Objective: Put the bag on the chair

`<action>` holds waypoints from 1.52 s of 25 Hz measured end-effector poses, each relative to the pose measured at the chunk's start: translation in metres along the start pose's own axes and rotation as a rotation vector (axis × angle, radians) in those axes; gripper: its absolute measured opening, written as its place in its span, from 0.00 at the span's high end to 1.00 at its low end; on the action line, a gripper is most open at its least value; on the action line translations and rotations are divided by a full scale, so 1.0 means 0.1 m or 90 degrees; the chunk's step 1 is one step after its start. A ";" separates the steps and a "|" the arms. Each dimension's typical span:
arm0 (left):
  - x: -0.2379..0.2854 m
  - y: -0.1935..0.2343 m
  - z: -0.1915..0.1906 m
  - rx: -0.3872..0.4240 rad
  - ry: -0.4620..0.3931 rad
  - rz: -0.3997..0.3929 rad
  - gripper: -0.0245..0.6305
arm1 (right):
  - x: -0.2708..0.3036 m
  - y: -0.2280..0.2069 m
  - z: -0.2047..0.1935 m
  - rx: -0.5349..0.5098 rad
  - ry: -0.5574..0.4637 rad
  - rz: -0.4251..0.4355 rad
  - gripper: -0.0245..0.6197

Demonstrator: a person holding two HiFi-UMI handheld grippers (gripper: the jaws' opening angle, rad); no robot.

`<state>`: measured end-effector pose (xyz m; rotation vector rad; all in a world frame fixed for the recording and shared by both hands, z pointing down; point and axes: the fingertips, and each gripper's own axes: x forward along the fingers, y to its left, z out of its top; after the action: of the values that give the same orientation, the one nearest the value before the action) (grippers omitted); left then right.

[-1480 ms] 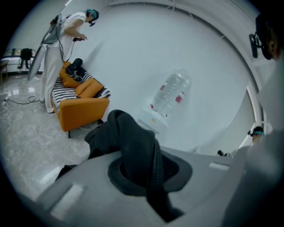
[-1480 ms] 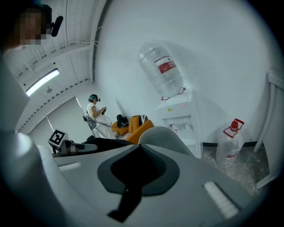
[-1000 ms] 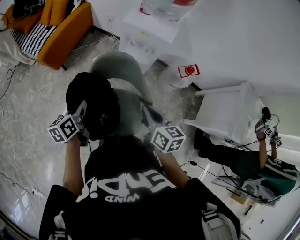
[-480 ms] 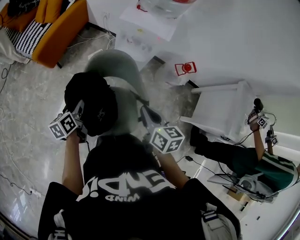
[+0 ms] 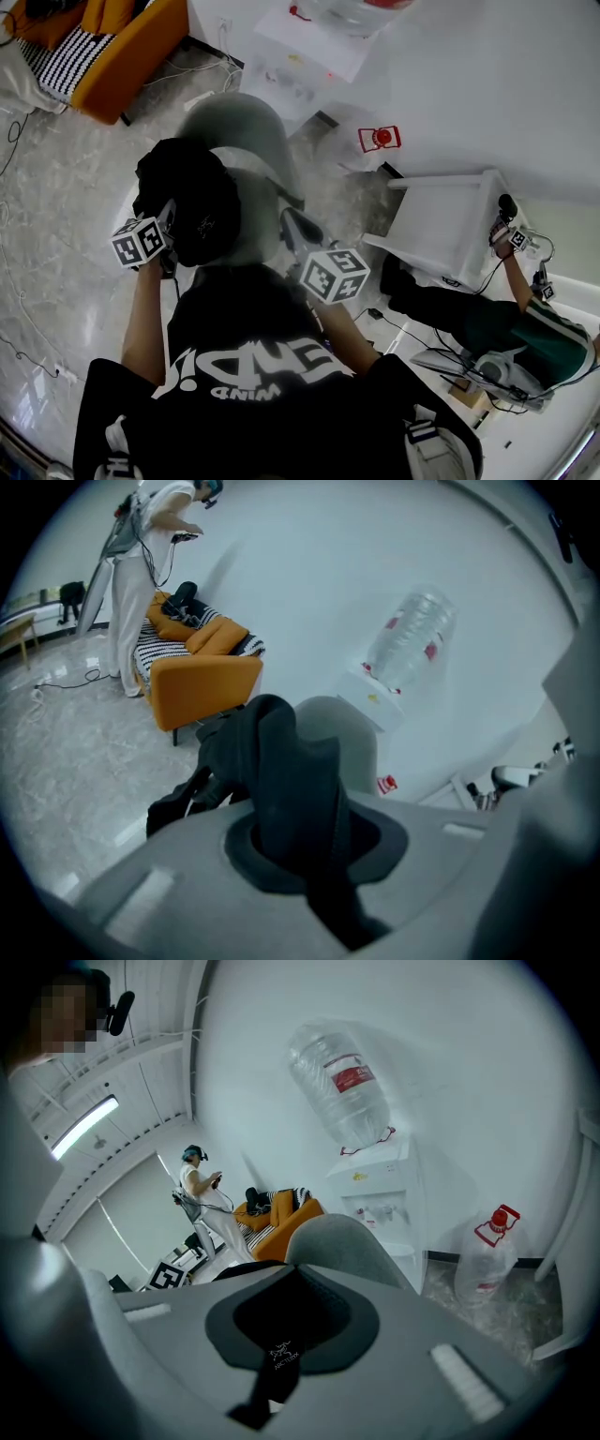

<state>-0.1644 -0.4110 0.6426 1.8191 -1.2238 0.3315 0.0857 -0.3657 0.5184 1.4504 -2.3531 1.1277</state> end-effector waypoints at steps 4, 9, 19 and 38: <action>0.04 0.04 -0.14 0.010 0.017 0.014 0.88 | 0.00 0.02 -0.05 -0.004 0.006 0.012 0.96; 0.03 0.06 -0.24 0.013 0.059 0.031 0.85 | 0.00 0.06 -0.09 -0.007 0.009 0.022 0.96; -0.18 -0.21 -0.32 0.018 0.136 0.011 0.49 | -0.15 0.12 -0.14 -0.008 -0.001 0.033 0.96; -1.06 -0.65 -0.62 -0.043 0.205 -0.098 0.36 | -0.31 0.33 -0.11 -0.031 -0.036 0.058 0.96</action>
<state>-0.1446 -0.2904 0.5765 1.7108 -0.8581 0.4703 0.0725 -0.3286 0.4941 1.3898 -2.4899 1.0547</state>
